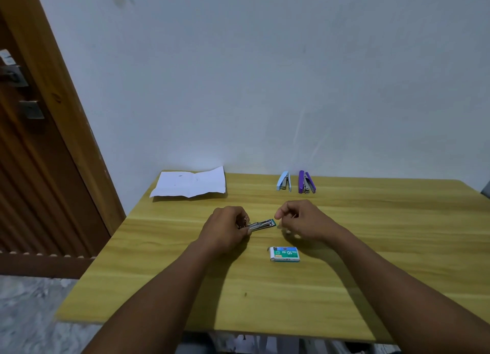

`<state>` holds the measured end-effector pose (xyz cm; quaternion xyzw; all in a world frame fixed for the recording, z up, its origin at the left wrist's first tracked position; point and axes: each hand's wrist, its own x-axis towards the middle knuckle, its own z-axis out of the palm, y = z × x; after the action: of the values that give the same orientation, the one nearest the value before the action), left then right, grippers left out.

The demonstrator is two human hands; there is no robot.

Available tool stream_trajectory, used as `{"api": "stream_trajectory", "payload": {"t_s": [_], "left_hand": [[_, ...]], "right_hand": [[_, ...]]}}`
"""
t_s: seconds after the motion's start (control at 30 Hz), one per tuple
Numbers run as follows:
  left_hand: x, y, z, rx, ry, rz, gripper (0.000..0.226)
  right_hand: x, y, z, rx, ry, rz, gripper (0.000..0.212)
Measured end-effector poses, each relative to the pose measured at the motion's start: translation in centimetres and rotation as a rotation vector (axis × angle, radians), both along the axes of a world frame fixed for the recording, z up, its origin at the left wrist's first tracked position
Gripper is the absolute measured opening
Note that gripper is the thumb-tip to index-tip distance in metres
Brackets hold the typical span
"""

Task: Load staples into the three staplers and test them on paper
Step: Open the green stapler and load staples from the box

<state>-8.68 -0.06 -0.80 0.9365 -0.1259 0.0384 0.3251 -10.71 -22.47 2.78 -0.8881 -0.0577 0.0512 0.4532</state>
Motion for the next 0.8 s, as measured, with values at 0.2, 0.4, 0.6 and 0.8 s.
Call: {"api": "stream_trajectory", "payload": {"t_s": [0.2, 0.4, 0.6, 0.8], "left_hand": [[0.3, 0.9, 0.3, 0.066, -0.051, 0.031, 0.036], [-3.3, 0.5, 1.2, 0.199, -0.424, -0.191, 0.034], [-4.4, -1.6, 0.7, 0.268, -0.115, -0.304, 0.040], [-3.3, -2.0, 0.4, 0.109, 0.081, -0.261, 0.037]], "right_hand": [[0.4, -0.9, -0.3, -0.122, 0.158, 0.130, 0.016], [-0.7, -1.0, -0.3, -0.282, 0.191, 0.224, 0.036], [-1.5, -0.6, -0.6, -0.361, 0.093, 0.226, 0.027], [-1.5, -0.5, -0.4, -0.431, 0.098, 0.219, 0.028]]}}
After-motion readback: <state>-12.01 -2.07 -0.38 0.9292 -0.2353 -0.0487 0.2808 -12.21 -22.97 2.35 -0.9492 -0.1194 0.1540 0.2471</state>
